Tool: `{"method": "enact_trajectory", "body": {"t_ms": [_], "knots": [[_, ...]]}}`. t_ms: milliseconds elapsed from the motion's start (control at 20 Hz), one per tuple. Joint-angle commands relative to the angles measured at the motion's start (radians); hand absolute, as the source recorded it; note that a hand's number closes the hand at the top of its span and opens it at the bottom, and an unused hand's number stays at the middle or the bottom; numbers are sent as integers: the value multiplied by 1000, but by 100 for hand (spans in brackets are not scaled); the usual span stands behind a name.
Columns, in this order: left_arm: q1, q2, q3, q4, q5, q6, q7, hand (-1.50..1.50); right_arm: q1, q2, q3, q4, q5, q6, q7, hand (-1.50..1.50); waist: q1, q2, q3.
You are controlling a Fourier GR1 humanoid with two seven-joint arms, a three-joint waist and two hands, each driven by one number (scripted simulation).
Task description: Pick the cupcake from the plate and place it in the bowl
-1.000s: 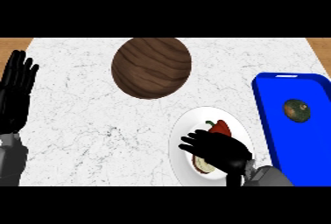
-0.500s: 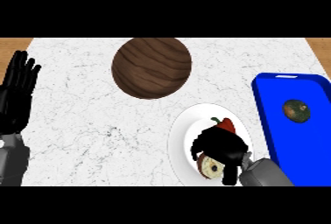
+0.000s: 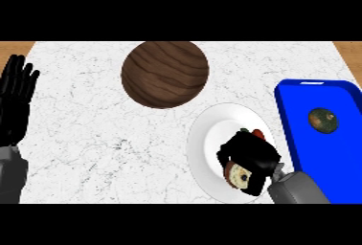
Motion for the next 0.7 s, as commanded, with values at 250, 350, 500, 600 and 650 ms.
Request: {"method": "enact_trajectory", "body": {"t_ms": [250,350,500,600,650], "knots": [[29,-11,4,-15,-8,17,-6,0,-18,-181,-552,180,-49,-46,361,150,-27,8,4],[16,-14,-7,-25,-7,12,3,0,-54,-196,-592,194,-32,-73,418,150,-5,5,3],[-8,6,-1,2,-3,1,29,0,-91,-237,-647,129,-45,-72,459,150,-7,1,2],[12,-11,-9,-35,-4,9,32,0,-87,-240,-669,45,-68,-38,492,150,-5,-1,2],[56,-15,-10,-98,3,2,34,0,-125,-250,-683,79,-72,-48,485,150,8,0,3]]}}
